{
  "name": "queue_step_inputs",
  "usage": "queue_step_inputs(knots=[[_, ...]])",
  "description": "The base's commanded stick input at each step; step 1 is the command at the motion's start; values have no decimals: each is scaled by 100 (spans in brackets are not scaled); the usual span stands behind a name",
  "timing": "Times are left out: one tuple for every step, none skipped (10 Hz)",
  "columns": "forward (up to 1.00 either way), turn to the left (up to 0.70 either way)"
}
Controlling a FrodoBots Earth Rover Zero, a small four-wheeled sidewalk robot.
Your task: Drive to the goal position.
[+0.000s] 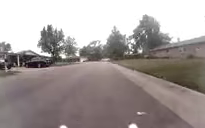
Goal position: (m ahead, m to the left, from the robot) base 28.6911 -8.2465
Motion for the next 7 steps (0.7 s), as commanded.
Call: queue_step_inputs(knots=[[100,-38],[100,-40],[100,-40],[100,-40],[100,0],[100,0],[100,0]])
